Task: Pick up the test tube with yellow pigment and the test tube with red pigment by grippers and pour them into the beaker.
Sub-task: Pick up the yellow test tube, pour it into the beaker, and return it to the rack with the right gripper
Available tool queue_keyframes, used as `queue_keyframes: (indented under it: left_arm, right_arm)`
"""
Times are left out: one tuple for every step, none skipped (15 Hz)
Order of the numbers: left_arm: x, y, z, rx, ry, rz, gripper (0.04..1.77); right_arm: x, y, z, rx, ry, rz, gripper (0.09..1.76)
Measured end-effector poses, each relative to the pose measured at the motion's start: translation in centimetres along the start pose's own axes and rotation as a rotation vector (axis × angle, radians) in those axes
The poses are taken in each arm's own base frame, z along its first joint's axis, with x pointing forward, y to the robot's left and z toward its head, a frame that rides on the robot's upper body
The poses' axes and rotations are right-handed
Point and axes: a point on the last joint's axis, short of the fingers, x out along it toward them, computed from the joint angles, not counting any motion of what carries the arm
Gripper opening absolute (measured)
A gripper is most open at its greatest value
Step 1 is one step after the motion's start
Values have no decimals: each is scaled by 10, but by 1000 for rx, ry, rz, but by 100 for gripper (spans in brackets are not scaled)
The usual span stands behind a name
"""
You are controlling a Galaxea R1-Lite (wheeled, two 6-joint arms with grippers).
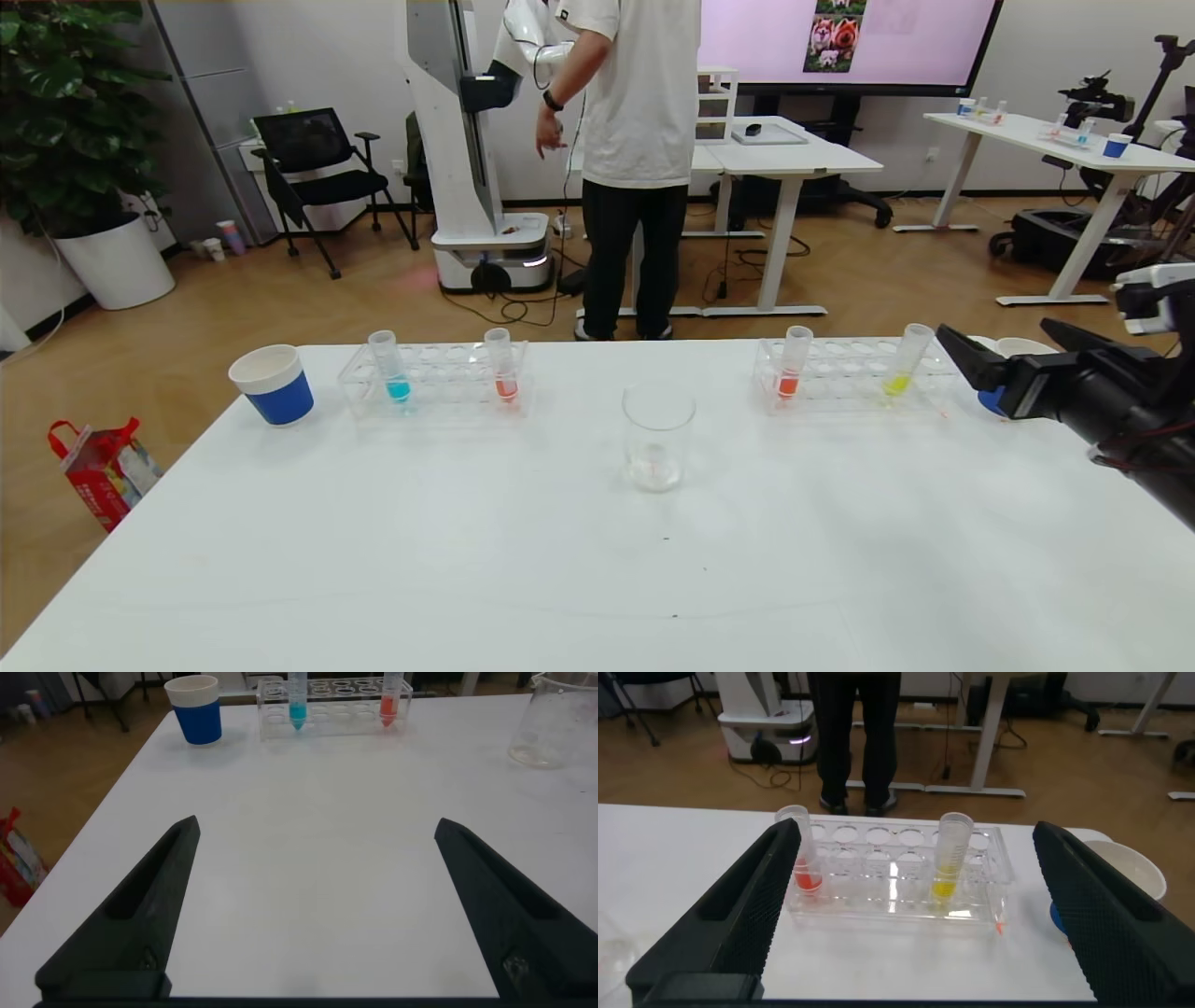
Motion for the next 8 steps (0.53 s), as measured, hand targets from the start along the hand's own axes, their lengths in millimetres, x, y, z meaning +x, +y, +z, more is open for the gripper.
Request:
queue_keyframes:
  left_arm:
    - [0, 0, 0, 0, 0, 0, 175]
    - [0, 0, 0, 0, 0, 0, 175]
    - [0, 0, 0, 0, 0, 0, 175]
    - [0, 0, 0, 0, 0, 0, 175]
    - [0, 0, 0, 0, 0, 0, 175]
    - [0, 0, 0, 0, 0, 0, 175]
    - [0, 0, 0, 0, 0, 0, 175]
    - [0, 0, 0, 0, 0, 0, 175]
  right_arm:
    - [12, -1, -8, 0, -7, -4, 174]
    - [24, -3, -17, -1, -16, -8, 174]
    - [34, -5, -25, -1, -21, -15, 174]
    - [42, -8, -34, -2, -21, -21, 174]
    - [50, -10, -44, -2, -19, -26, 174]
    - [57, -12, -54, -2, -10, -28, 174]
    - [64, -14, -64, -1, 6, -31, 174]
    - [70, -15, -71, -1, 15, -33, 174]
